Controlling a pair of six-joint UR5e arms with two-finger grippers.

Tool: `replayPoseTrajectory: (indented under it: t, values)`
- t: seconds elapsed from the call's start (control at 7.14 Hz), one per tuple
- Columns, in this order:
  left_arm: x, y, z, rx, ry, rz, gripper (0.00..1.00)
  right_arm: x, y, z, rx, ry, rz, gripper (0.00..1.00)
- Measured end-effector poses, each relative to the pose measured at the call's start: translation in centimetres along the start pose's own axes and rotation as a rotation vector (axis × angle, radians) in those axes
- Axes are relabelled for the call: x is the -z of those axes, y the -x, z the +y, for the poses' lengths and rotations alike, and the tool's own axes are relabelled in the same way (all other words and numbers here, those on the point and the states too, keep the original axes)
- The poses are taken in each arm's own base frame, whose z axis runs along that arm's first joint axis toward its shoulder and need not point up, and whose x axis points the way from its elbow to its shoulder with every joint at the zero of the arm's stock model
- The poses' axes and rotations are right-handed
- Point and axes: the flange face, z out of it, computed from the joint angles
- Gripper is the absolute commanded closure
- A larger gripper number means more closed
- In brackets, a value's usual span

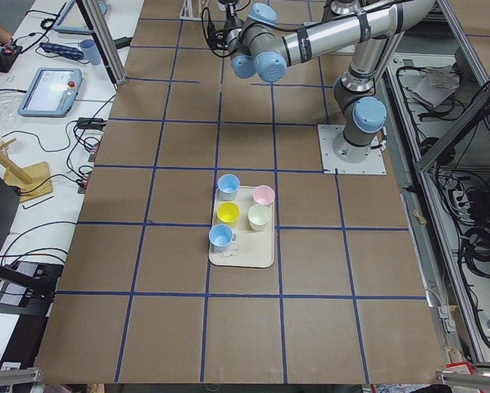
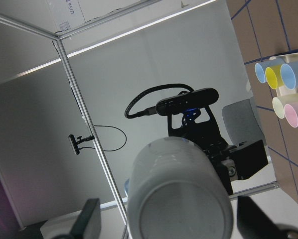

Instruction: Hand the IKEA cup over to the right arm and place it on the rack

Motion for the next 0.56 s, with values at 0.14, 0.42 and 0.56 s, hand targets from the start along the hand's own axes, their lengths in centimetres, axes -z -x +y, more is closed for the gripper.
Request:
replayPoseTrajectory:
  t: [0.14, 0.42, 0.56]
  values:
    - [0.0, 0.01, 0.01, 0.0, 0.0, 0.0, 1.0, -0.02, 0.03, -0.03, 0.001, 0.001, 0.0, 0.25]
    - [0.0, 0.1, -0.06, 0.002, 0.0, 0.0, 1.0, -0.03, 0.02, -0.1, 0.002, 0.002, -0.001, 0.41]
    - [0.01, 0.18, -0.14, 0.004, -0.001, 0.001, 0.99, -0.03, -0.04, -0.14, 0.0, 0.001, 0.0, 0.45]
